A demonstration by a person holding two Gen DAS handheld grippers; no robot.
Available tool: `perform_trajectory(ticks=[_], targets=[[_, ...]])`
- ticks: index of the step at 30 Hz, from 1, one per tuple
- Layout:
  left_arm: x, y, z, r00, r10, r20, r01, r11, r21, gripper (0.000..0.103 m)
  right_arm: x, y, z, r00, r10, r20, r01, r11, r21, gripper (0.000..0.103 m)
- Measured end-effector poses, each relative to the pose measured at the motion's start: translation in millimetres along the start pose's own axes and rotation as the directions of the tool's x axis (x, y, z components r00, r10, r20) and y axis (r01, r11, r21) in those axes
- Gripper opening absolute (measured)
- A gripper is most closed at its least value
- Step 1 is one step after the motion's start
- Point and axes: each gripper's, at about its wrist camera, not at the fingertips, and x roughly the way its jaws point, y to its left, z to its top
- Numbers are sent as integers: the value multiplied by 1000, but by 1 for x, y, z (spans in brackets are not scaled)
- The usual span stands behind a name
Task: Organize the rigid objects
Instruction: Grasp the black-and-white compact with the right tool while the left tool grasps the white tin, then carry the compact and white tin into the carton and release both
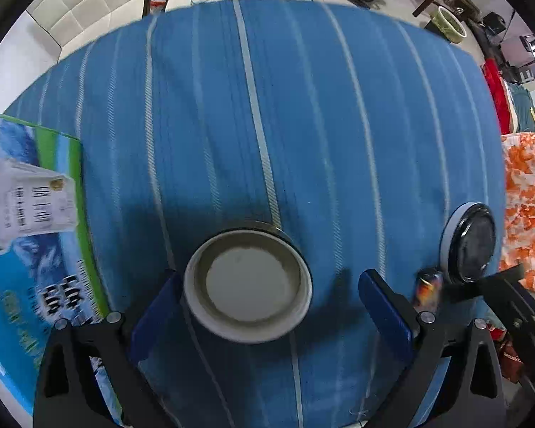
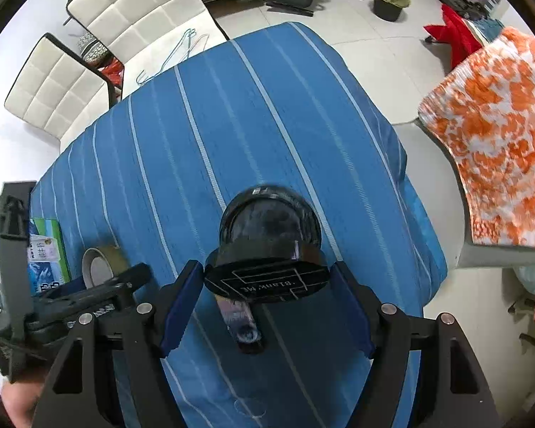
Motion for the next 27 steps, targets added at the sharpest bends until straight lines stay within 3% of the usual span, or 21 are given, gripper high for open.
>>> perform_trajectory(ticks=[2,6,9,15,19,22,23,27], targets=[[8,0,-1,1000,5,-13,-5,1000,-11,83,3,2,5,1000,-2,0,2,1000,-7,76],[5,-8,-7,998,45,37,-46,999,17,78,18,10,15,999,-43,-30,42,998,-39,77],[0,-9,-10,997,45,62,-46,999,3,62,34,15,18,995,-67,-76,63,997,-52,78],[-5,0,-9,998,12,67,-13,1000,3,63,50,9,10,986,-69,-149,64,997,-40,83],[-10,14,-15,998,-37,49,38,999,-6,69,51,14,6,987,-111,-113,105,993,-55,82],[-12,15,-19,997,-27,69,26,1000,6,68,52,21,5,982,-163,-97,155,985,-82,77],[-12,13,-21,997,-4,73,3,1000,16,63,52,23,5,981,-171,-94,163,983,-85,77],[-12,-1,-25,995,43,90,-47,998,46,62,46,23,1,984,-160,-83,153,985,-85,77]])
